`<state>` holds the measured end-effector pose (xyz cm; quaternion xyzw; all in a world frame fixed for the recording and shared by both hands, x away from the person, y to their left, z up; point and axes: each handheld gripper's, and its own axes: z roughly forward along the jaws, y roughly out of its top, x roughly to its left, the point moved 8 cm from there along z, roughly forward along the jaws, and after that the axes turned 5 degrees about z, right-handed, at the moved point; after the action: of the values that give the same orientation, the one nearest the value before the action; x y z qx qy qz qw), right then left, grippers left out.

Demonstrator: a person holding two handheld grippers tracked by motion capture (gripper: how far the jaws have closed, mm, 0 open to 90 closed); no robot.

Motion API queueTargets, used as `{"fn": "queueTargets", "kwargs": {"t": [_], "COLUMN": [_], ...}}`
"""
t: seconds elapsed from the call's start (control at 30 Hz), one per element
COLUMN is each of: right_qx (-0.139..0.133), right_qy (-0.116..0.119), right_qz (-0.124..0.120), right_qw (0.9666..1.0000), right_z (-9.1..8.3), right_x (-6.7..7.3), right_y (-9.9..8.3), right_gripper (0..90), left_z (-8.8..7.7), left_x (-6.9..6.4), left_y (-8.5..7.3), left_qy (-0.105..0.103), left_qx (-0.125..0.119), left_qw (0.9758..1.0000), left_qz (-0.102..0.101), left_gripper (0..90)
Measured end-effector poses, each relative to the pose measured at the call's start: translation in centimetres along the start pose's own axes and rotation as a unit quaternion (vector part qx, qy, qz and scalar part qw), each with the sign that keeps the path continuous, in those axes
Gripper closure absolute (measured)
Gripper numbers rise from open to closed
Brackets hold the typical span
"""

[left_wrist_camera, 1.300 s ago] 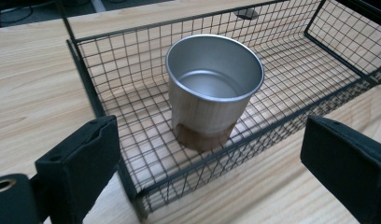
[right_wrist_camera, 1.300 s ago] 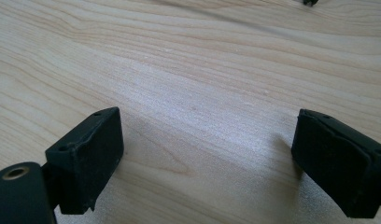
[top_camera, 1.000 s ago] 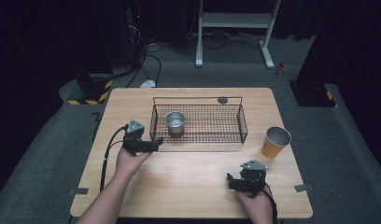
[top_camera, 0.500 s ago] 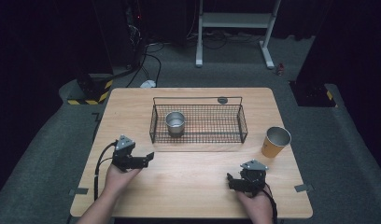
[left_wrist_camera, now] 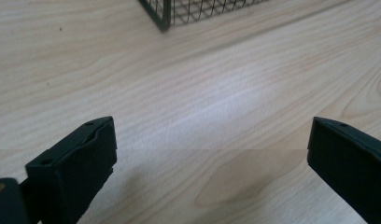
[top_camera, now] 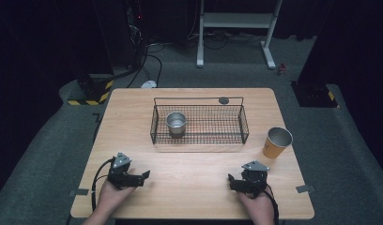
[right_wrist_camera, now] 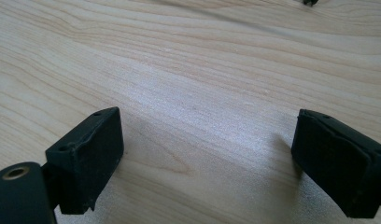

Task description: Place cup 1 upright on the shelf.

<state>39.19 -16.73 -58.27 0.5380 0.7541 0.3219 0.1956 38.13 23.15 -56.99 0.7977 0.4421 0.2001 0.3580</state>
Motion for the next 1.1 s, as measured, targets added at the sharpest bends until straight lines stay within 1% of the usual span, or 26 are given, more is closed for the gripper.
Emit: {"fn": "queueTargets", "kwargs": {"t": [0.1,0.13,0.17,0.2,0.27,0.37,0.43,0.47,0.53,0.6,0.67,0.7,0.73,0.77,0.8,0.87,0.9,0.93,1.0,1.1], "right_qx": [0.0,0.0,0.0,0.0,0.0,0.0,0.0,0.0,-0.001,-0.002,-0.002,-0.006,-0.01,-0.014,-0.021,-0.025,-0.026,-0.027,-0.031,-0.035], "right_qy": [0.001,0.001,0.001,0.001,0.002,0.003,0.003,0.004,0.004,0.005,0.007,0.007,0.006,0.005,0.005,0.006,0.007,0.008,0.008,0.007], "right_qz": [-0.001,-0.001,-0.001,-0.001,-0.001,-0.001,-0.001,0.0,-0.002,-0.005,-0.003,-0.006,-0.01,-0.009,-0.016,-0.015,-0.015,-0.012,-0.014,-0.008], "right_qw": [1.0,1.0,1.0,1.0,1.0,1.0,1.0,1.0,1.0,1.0,1.0,0.9999,0.9999,0.9998,0.9996,0.9996,0.9995,0.9995,0.9994,0.9993], "right_z": [0.0,0.0,0.0,0.0,0.0,0.0,-0.1,-0.1,-0.1,-0.2,-0.3,-0.4,-0.6,-0.7,-0.8,-1.0,-1.1,-1.2,-1.2,-1.4], "right_x": [0.0,0.0,0.0,0.0,0.0,0.0,0.0,0.0,0.0,0.1,0.1,0.1,0.1,0.2,0.2,0.3,0.3,0.3,0.1,-0.2], "right_y": [0.0,0.0,0.0,0.0,0.0,0.0,0.0,0.0,0.0,0.0,0.0,0.1,0.2,0.3,0.4,0.5,0.5,0.5,0.5,0.6], "right_gripper": [8.9,8.9,8.9,9.0,9.0,9.1,9.5,9.7,10.5,11.7,11.9,11.9,11.8,11.5,11.5,11.5,11.4,11.5,11.5,11.4], "left_z": [0.1,0.2,0.2,0.1,0.2,0.5,0.6,0.7,0.7,0.8,0.8,0.8,0.8,0.8,0.8,0.8,0.8,0.8,0.8,0.8], "left_x": [0.0,0.0,0.0,-0.1,-0.1,-0.2,-0.3,-0.2,-0.2,-0.1,-0.1,0.1,0.2,0.2,0.2,0.2,0.2,0.2,0.2,0.2], "left_y": [-0.8,-1.0,-1.1,-1.2,-1.2,-1.4,-1.4,-1.4,-1.4,-1.4,-1.5,-1.5,-1.5,-1.6,-1.6,-1.6,-1.6,-1.6,-1.6,-1.5], "left_qy": [0.01,0.016,0.017,0.016,0.023,0.027,0.033,0.036,0.035,0.032,0.029,0.032,0.036,0.036,0.037,0.039,0.042,0.041,0.041,0.04], "left_qx": [0.011,0.014,0.015,0.016,0.017,0.031,0.032,0.036,0.037,0.036,0.037,0.035,0.035,0.036,0.035,0.035,0.03,0.029,0.029,0.029], "left_qw": [0.9999,0.9997,0.9997,0.9997,0.9993,0.9988,0.9985,0.9981,0.9982,0.9986,0.9988,0.9987,0.9987,0.9987,0.9987,0.9986,0.9987,0.9987,0.9987,0.9987], "left_qz": [0.009,0.015,0.013,0.012,0.022,0.028,0.03,0.036,0.033,0.023,0.015,0.016,0.01,0.008,0.007,0.005,0.005,0.004,0.005,0.006], "left_gripper": [0.8,0.3,0.1,0.2,0.1,0.1,0.1,0.1,0.0,0.1,0.0,0.0,0.0,0.1,0.1,0.2,0.2,0.3,0.5,0.5]}}
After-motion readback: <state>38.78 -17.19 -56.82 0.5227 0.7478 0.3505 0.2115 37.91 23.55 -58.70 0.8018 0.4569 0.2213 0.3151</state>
